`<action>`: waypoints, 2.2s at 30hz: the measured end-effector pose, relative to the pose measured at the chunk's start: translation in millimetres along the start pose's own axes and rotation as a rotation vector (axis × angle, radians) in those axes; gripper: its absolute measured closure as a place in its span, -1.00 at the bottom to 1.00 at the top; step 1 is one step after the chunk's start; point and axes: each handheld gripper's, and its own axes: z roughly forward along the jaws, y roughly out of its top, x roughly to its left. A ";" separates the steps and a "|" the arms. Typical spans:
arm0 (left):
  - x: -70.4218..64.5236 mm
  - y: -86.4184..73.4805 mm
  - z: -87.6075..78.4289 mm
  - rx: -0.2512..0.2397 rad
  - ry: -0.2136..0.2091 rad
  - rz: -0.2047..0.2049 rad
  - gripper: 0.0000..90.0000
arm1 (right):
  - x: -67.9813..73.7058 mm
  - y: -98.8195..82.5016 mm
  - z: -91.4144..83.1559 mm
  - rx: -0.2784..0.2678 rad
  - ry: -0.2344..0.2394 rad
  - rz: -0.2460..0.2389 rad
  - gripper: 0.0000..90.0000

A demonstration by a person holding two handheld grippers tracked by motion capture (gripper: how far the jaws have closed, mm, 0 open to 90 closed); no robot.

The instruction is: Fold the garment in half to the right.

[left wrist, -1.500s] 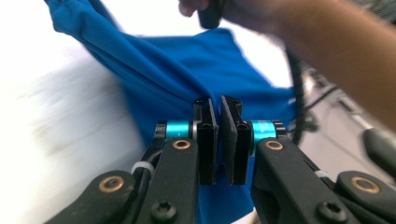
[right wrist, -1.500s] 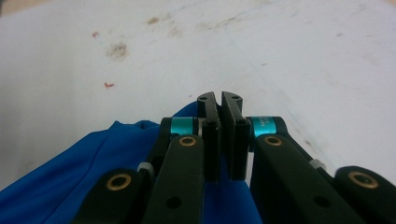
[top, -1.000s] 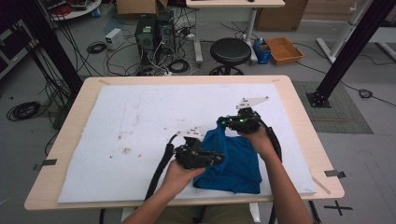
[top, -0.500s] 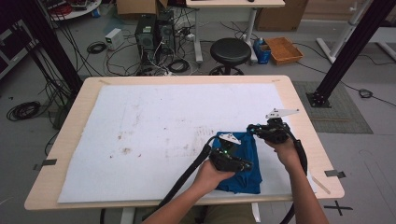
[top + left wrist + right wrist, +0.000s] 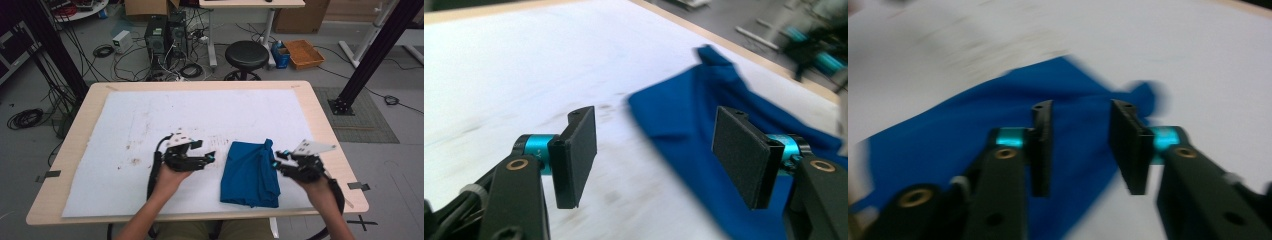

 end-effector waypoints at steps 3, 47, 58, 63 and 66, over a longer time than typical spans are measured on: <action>19.3 -12.0 -16.8 -0.013 0.046 -0.048 -0.23 | 28.6 -1.4 19.7 0.058 0.090 -0.102 0.70; 37.2 -38.6 -34.6 0.003 0.085 -0.107 -0.23 | -23.9 77.3 174.2 0.240 -0.150 -0.007 0.67; 38.3 -38.3 -35.3 0.006 0.087 -0.112 -0.23 | 27.0 64.0 104.9 0.144 0.092 -0.038 0.42; 38.3 -38.2 -35.4 0.004 0.085 -0.118 -0.23 | 66.8 25.5 92.7 0.261 0.211 -0.114 0.66; 36.8 -38.1 -34.3 0.006 0.080 -0.110 -0.23 | 71.1 11.2 92.7 0.239 0.202 -0.128 0.91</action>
